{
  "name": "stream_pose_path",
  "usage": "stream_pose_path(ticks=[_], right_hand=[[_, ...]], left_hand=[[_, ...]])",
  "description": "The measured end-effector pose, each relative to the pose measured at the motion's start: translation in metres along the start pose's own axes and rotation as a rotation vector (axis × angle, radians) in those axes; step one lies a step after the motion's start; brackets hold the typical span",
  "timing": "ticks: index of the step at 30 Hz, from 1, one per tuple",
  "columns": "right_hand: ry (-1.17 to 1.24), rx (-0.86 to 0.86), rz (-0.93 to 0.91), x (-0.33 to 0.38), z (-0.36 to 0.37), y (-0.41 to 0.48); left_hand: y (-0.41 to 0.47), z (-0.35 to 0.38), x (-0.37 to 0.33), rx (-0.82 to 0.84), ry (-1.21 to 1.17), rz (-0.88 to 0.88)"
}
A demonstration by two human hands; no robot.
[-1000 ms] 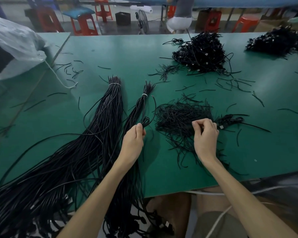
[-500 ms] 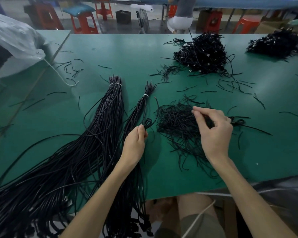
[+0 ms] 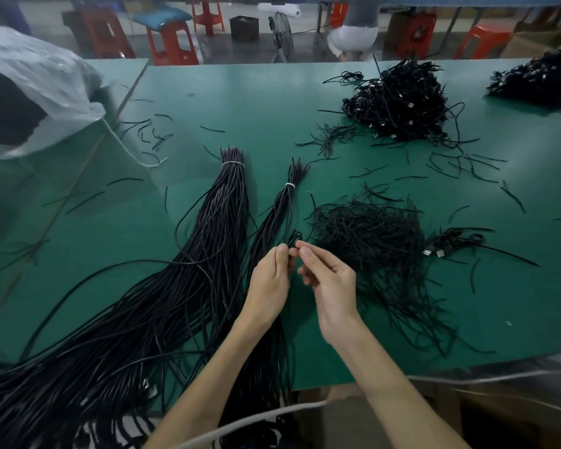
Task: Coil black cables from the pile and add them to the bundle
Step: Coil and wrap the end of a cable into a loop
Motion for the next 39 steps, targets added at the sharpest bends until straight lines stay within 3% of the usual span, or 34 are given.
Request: stream_pose_path(ticks=[12,16,21,27,33,36,39], right_hand=[[-0.068,0.084,-0.033,-0.011,-0.011,0.001],[-0.029,0.115,0.042,-0.01,-0.009,0.001],[-0.345,0.202,0.039,0.012,-0.01,0.01],[-0.485,0.377,0.076,0.041,-0.002,0.016],[-0.278,0.709,0.254,0.044,0.016,0.004],[-0.302,0.73,0.266,0.04,0.019,0.0],[-0.467,0.623,0.127,0.042,0.012,0.005]], left_hand=[[-0.002,-0.003,0.001,-0.014,0.027,-0.043],[-0.003,-0.002,-0.001,-0.003,0.073,-0.033],[-0.005,-0.009,-0.005,-0.047,0.069,-0.022],[-0.001,-0.006,-0.029,0.131,0.019,0.021],[-0.017,0.007,-0.043,0.469,-0.104,0.022],[-0.02,0.005,-0.042,0.472,-0.121,-0.021],[-0.02,-0.002,-0.045,0.42,-0.121,-0.039]])
Point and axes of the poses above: each hand's wrist, its own y-axis towards the middle knuckle, its own z-axis out of the palm, x = y × z, the point moved 8 cm from there along y, towards the middle knuckle, and after that the axes turned 13 degrees about y, right-handed, at the moved point
